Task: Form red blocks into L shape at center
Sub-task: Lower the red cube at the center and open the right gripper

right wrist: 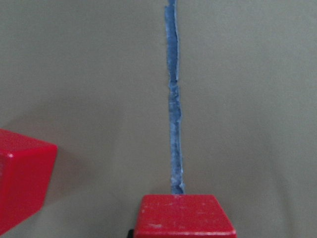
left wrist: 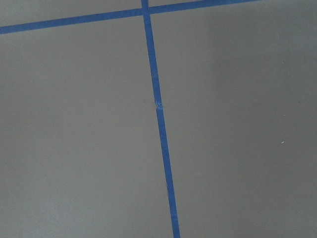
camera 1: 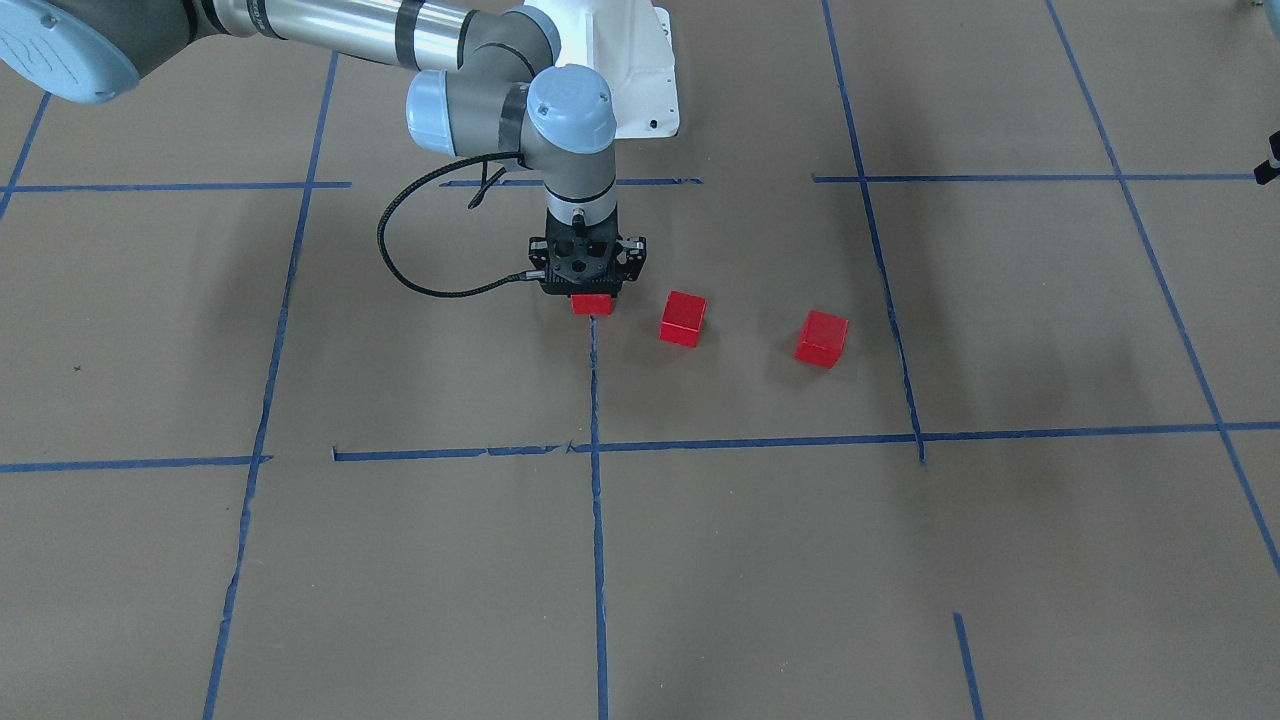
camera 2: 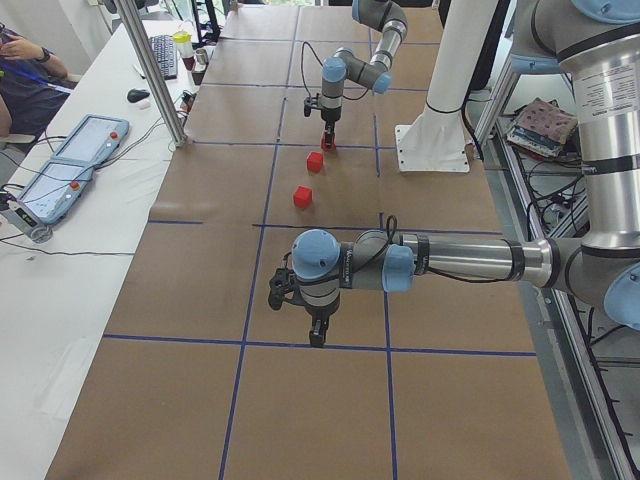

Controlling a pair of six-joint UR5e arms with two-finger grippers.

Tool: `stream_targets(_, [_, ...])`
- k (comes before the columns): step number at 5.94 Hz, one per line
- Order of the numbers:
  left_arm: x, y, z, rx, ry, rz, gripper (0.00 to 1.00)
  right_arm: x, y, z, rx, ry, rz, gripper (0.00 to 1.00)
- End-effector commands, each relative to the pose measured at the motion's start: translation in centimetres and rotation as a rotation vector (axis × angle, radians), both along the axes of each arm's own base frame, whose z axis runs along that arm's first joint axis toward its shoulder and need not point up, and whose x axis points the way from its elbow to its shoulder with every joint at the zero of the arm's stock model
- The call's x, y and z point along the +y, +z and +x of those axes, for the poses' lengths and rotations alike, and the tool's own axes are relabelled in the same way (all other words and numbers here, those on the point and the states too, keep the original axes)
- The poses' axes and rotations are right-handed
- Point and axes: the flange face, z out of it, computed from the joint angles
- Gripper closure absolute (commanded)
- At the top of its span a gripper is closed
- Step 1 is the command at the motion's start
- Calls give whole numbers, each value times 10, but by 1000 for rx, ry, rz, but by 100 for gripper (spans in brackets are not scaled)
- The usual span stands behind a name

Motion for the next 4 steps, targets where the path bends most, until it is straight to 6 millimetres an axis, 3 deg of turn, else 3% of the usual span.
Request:
stream_targets(1, [0, 0, 0, 0, 0, 0, 0, 4, 4, -4, 14, 7, 15, 24])
stream_targets(2, [0, -1, 0, 0, 0, 2, 0, 5, 5, -6, 18, 10, 20, 1])
stream_targets(4, [-1, -1, 0, 0, 0, 3, 0, 6, -4, -2, 3, 3, 21, 0])
